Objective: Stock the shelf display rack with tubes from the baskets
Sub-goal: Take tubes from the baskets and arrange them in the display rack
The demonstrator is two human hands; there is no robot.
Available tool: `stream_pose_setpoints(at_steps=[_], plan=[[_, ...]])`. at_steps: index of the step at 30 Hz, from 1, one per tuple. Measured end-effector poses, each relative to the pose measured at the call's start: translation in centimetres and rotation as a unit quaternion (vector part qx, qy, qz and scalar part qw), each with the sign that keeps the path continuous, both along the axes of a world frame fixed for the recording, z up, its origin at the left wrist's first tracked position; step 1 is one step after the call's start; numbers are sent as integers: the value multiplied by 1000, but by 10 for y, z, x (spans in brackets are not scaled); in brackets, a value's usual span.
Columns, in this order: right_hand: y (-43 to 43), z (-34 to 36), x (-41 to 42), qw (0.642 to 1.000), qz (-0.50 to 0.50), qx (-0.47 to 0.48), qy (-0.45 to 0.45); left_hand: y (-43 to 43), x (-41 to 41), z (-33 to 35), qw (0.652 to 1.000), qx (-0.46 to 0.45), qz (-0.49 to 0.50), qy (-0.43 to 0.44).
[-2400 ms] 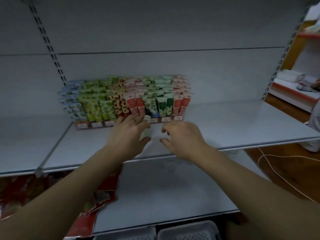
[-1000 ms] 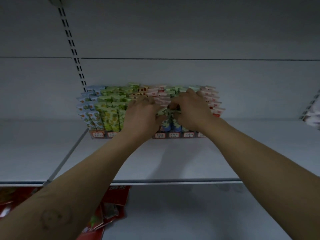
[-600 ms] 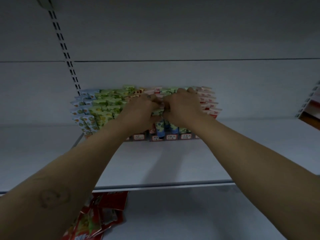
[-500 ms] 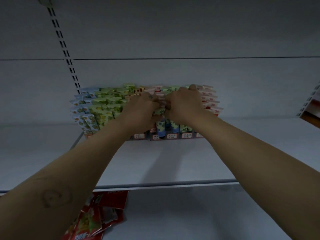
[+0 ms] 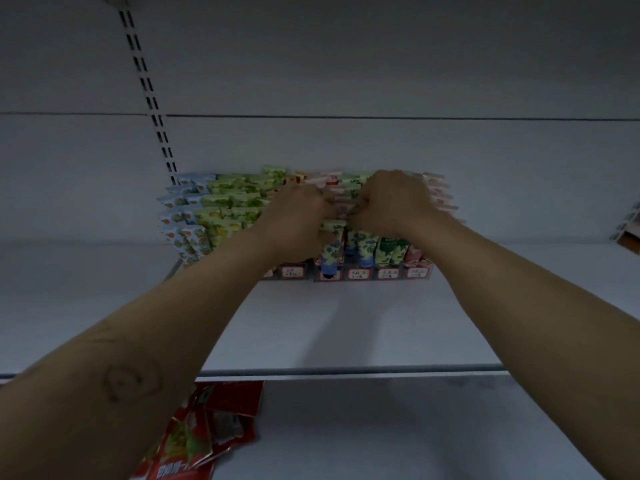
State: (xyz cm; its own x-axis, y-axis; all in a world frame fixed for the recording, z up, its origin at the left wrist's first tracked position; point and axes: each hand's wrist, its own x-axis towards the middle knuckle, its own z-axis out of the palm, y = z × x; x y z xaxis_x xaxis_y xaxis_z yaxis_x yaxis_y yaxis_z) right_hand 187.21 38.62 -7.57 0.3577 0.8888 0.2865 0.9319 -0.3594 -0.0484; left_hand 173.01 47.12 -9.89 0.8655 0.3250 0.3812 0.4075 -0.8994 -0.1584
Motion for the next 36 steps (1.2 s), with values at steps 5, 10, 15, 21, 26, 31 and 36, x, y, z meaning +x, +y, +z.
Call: stream_pose_setpoints(at_steps=[5, 10, 15, 21, 26, 31, 36], plan=[[2, 8, 1, 1000, -6, -15, 7, 8, -4, -1, 1000, -14, -9, -12], [6, 18, -6, 999, -1, -36, -34, 5, -3, 4, 1000, -3, -12, -3], [12, 21, -5, 998, -2, -55, -31, 7, 0, 1, 1000, -1, 4, -19], [14, 16, -8, 998, -6, -34, -45, -2, 2, -8, 994, -32, -9, -107], [-4, 10, 1, 999, 21, -5, 50, -6, 5, -10, 994, -40, 27, -94], [-30, -9, 3, 996, 70, -2, 50, -11, 6, -17, 989, -28, 24, -146], [-31, -27, 11, 991, 99, 82, -23, -11, 9, -20, 991, 7, 40, -128]])
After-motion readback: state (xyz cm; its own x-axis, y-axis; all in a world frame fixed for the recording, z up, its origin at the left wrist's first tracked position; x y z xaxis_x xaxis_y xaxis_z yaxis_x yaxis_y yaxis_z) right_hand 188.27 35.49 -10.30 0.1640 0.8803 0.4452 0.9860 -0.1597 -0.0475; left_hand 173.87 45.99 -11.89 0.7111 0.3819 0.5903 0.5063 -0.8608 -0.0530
